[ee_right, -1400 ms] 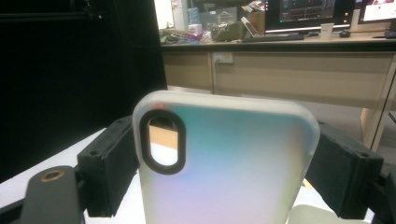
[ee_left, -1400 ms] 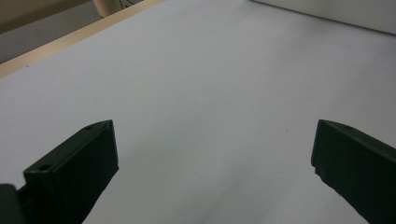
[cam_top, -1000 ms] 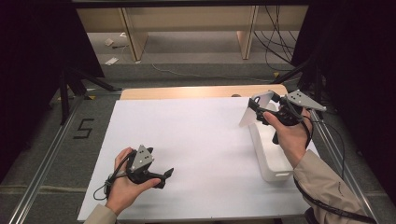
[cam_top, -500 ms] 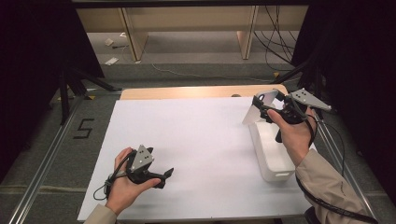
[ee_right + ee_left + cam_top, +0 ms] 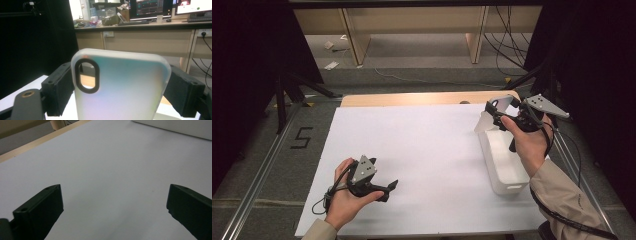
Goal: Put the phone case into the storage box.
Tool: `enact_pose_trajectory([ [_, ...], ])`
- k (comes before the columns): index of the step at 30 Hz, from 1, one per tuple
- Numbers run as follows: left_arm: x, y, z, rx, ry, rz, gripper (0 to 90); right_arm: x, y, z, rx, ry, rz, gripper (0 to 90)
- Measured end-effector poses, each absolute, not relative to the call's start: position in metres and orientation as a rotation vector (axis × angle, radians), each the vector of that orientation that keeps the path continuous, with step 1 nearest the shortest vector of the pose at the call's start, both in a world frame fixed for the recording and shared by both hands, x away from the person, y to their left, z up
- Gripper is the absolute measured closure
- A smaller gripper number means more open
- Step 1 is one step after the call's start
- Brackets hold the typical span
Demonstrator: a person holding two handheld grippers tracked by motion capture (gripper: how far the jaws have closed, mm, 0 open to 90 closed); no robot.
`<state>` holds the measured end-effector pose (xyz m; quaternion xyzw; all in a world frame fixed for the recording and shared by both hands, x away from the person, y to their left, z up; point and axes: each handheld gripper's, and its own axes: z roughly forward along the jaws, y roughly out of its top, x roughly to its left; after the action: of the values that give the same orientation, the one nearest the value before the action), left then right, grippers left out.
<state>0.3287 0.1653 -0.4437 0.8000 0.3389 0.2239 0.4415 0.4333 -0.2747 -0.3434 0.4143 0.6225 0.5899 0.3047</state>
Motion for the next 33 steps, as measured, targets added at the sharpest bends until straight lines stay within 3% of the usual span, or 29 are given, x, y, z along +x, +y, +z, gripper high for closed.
enact_pose_trajectory([
  [33, 0.329, 0.166, -0.444, 1.979, 0.846, 0.555, 0.2, 0.437, -0.286, -0.343, 1.12, 1.612, 1.533, 18.1],
])
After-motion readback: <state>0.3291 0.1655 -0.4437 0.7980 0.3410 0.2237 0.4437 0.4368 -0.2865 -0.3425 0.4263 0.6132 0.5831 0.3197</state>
